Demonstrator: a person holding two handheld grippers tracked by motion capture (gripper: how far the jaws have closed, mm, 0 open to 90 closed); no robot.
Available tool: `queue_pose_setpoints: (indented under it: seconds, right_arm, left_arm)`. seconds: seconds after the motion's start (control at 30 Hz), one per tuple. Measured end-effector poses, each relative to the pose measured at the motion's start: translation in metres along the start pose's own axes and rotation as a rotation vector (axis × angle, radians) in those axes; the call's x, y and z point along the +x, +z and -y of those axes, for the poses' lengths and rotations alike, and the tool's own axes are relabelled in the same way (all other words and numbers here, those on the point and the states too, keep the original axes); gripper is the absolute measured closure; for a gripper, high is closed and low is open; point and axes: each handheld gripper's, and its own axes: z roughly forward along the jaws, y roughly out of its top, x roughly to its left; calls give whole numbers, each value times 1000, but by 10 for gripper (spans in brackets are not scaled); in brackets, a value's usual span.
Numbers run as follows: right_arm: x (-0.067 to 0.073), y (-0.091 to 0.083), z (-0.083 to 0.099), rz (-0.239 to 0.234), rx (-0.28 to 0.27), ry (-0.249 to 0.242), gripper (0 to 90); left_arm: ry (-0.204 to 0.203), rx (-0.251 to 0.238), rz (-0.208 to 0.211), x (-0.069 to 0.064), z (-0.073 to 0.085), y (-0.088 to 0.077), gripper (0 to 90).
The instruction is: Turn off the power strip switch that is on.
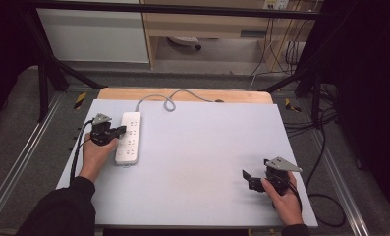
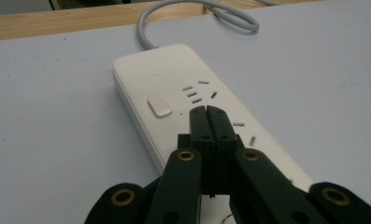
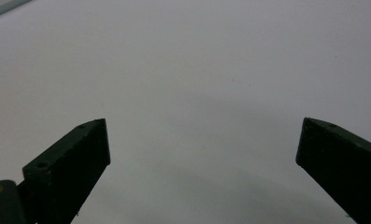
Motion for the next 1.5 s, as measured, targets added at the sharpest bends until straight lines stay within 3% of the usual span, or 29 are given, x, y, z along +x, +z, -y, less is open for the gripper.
queue_pose_setpoints:
  seconds: [0.73,1.1,1.5]
  right_arm:
    - [0,-1,0,1,-4,4,34]
    - [0,0,0,1,-2,1,34]
    - [0,1,0,-1,-1,2,33]
  left_arm:
    - [-28,-42,15,0,-2,-2,900]
    - [-29,-81,27,-3,-5,-2,637]
    - [-61,-106,56,-7,-9,-4,438]
